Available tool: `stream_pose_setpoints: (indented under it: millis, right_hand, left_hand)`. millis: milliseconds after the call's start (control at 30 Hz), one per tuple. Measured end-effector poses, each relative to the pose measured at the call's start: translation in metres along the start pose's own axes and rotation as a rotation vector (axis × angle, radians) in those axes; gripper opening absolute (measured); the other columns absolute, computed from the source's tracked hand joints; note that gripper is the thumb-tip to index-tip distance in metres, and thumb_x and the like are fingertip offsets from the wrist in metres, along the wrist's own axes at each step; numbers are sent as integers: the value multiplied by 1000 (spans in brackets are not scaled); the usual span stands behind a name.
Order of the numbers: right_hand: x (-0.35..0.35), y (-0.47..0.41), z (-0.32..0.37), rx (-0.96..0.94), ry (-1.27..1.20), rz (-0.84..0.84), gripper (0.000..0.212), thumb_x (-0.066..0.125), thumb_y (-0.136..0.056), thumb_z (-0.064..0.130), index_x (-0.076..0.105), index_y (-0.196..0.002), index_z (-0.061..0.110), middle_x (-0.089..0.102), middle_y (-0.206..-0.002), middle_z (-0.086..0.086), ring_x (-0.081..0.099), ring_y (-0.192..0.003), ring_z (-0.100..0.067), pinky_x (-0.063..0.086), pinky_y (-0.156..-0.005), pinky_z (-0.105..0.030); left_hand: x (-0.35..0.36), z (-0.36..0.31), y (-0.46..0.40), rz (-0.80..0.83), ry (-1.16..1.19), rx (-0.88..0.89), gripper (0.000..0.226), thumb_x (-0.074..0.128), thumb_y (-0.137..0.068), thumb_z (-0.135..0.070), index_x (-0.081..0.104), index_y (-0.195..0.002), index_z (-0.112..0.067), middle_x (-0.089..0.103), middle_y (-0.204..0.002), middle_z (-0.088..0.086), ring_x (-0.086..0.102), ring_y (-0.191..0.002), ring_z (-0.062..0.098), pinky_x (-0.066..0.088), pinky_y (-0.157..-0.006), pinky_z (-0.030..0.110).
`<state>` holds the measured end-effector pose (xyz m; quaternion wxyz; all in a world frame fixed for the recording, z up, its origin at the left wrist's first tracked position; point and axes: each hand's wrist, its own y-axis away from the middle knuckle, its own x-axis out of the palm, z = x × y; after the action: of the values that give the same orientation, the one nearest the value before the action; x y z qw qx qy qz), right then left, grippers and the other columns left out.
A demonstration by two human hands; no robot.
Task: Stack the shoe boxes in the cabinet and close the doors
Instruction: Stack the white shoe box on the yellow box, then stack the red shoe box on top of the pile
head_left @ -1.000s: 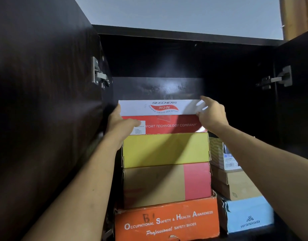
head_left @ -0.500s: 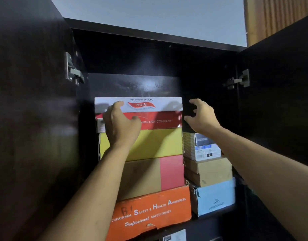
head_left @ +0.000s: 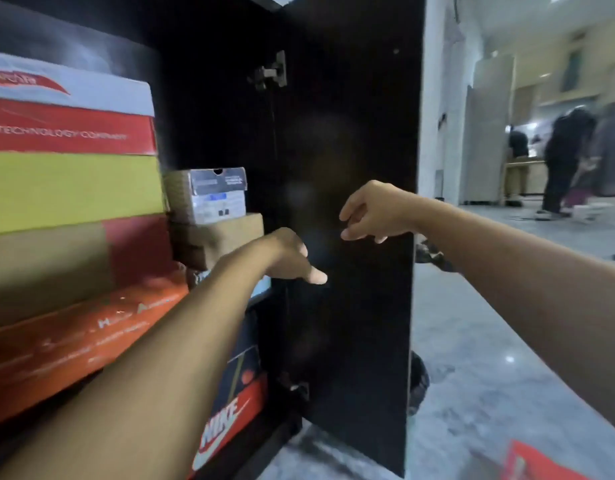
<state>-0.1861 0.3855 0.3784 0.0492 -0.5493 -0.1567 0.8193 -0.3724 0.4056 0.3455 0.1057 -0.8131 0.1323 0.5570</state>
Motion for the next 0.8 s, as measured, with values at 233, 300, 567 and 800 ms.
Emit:
stream_pose_setpoints:
  millis: [233,300,567,800]
  right_hand:
    - [37,90,-127,225,-3,169,18,75,-82,23,69,-98,23,72,-95,0,69,-78,-17,62,-66,-35]
    - [56,111,-169,309,-26,200,25,77,-80,25,69,-104,23,74,-93,-2,70,-79,-18,62,-66,-37]
    - [147,192,-318,669,-99,301,32,80,-77,25,68,-106,17,75,-90,-15,71,-75,-28,62,-65,-41]
    - [218,259,-409,843,-25,435,44,78,-77,28,67,-118,16,70,-105,-9,71,-73,-30,61,-60,-37]
  left_hand:
    - [156,-78,-14,300,-1,140,70,77,-74,-50,58,-129,-11,60,-128,3,58,-114,25,48,-99,40]
    - [202,-94,-17,382,-31,152,55,75,-77,-48,64,-115,-10,63,-117,9,61,-104,25,50,-91,35]
    - [383,-111,-21,581,13,96,70,79,-73,-45,56,-128,-9,58,-127,8,60,-109,27,51,-93,38]
    - [515,-125,14,632,8,47,48,70,-75,-35,59,-118,-17,63,-122,6,62,-110,27,51,-87,32]
